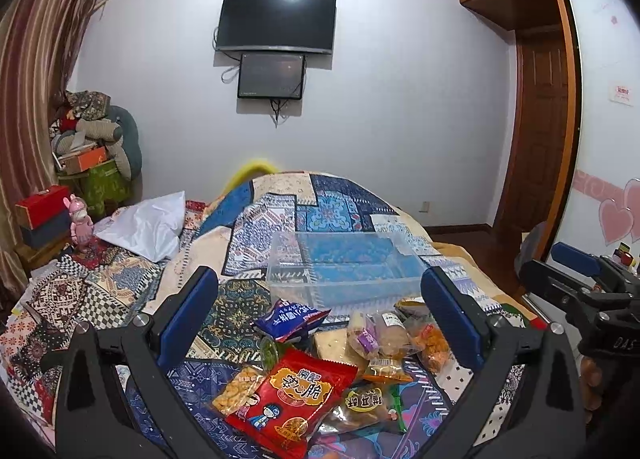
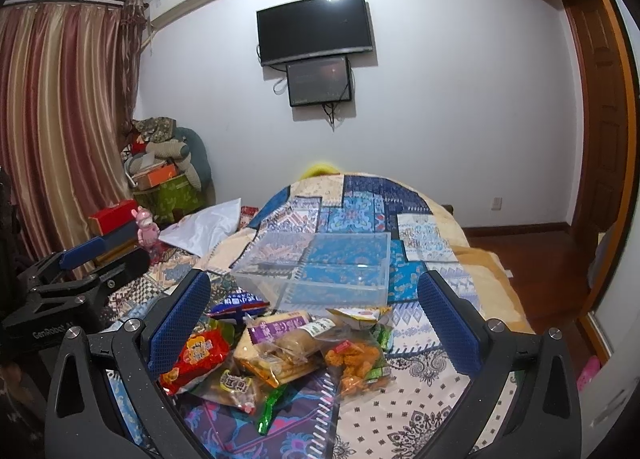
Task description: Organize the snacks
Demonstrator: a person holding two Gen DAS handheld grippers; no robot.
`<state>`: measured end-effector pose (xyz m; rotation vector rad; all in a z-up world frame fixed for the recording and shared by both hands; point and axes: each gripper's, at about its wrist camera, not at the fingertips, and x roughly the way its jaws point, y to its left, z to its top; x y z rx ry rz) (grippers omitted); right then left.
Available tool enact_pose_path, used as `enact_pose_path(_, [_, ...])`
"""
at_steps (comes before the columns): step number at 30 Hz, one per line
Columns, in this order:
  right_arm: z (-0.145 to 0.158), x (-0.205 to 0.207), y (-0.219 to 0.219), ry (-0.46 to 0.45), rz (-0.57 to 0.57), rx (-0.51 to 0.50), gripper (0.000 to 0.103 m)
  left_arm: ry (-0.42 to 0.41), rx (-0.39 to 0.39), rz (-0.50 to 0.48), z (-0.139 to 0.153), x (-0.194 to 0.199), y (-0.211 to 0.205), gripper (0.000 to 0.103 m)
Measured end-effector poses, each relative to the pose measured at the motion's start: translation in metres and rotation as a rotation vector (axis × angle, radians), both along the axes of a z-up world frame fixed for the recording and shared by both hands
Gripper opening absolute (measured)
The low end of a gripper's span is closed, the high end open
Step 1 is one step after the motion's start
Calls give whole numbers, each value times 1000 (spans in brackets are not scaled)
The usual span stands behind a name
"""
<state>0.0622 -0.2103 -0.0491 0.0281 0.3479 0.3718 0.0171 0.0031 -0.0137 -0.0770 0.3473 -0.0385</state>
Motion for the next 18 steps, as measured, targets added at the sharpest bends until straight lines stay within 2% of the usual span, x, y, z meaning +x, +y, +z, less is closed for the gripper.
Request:
enact_pose_path(4, [-9,12,-4,52,3,-6,103,56,0,-16,-11,12,5,102])
enact_pose_path(8, [-22,28,-9,114,-7,-19,103,115,8,-15,-24,27,11,89])
enact_pose_path(10, [-30,37,-12,158,-1,-11,103,152,6,-10,-32,36,17,86])
enact_pose_path(18, [-54,67,-18,266,-2,-34,90,290,-7,-31,-57,76,38,77])
